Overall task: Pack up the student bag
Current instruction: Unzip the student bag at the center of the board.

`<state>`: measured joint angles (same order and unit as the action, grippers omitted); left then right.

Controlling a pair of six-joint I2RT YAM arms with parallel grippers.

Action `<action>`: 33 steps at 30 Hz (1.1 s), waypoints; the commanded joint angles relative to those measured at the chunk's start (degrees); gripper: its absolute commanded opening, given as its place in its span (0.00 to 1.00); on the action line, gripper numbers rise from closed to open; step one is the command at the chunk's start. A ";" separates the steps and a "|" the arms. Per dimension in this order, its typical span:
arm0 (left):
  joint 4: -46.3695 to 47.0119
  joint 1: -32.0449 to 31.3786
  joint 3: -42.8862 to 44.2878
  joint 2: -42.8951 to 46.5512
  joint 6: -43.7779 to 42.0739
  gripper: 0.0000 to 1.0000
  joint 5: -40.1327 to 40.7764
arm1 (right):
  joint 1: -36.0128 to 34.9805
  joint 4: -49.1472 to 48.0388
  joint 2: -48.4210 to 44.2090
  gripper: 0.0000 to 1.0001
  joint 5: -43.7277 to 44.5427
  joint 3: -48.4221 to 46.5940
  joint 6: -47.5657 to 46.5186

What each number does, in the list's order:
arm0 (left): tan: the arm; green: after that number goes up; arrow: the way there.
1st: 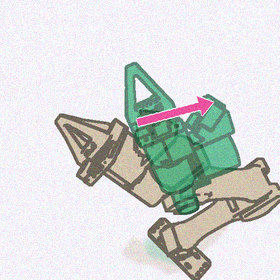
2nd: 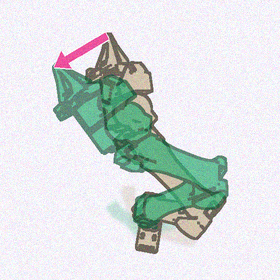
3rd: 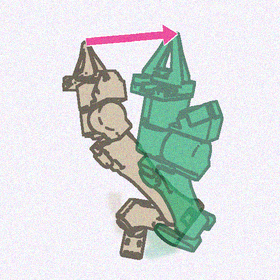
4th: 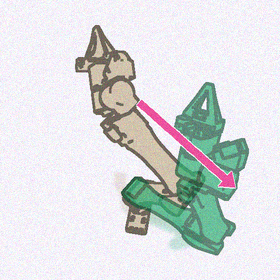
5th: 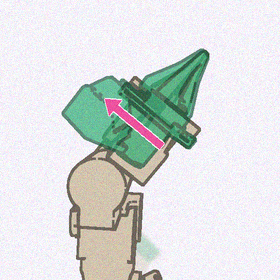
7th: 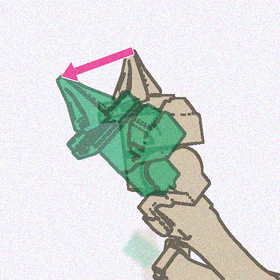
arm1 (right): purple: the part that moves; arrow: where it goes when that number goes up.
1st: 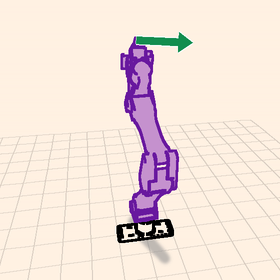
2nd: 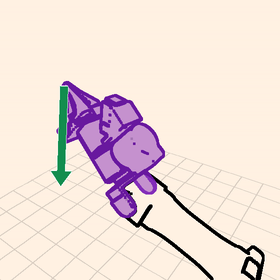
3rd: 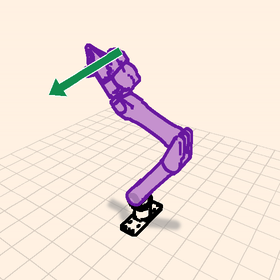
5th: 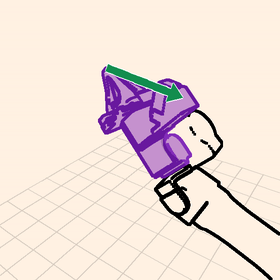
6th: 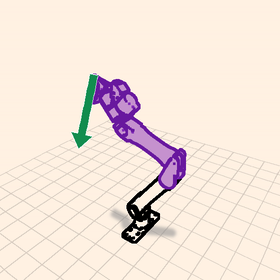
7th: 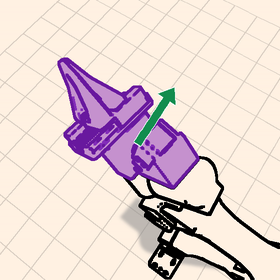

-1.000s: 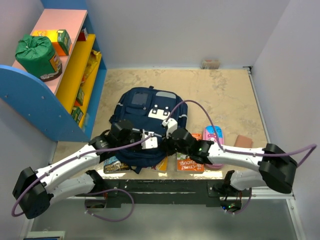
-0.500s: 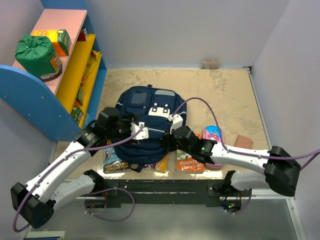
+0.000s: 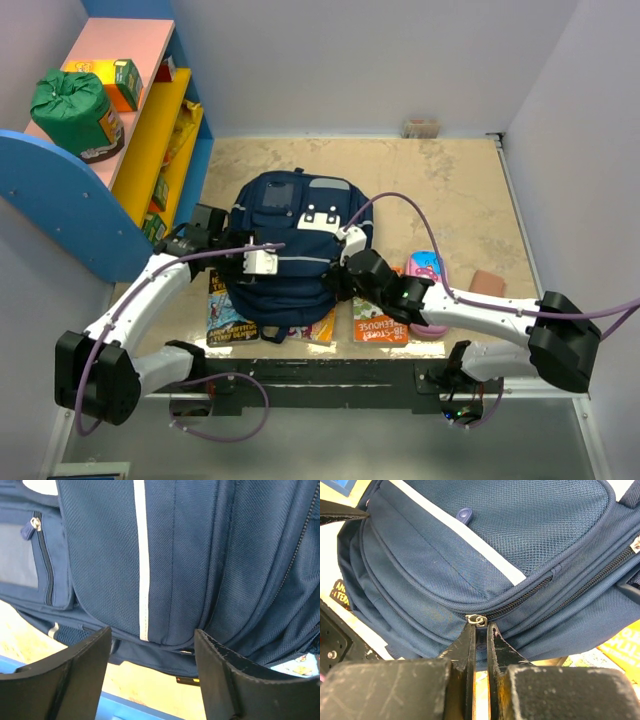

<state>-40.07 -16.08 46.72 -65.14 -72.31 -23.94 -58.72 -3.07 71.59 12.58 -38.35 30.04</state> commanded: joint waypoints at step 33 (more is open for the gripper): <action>5.71 -6.59 -2.95 0.88 7.62 0.00 -1.27 | 3.35 0.17 -1.81 0.00 1.40 -3.40 0.63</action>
<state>-32.45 -19.59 41.78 -67.57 -69.49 -20.12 -55.72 -0.49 70.00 12.56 -39.00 30.00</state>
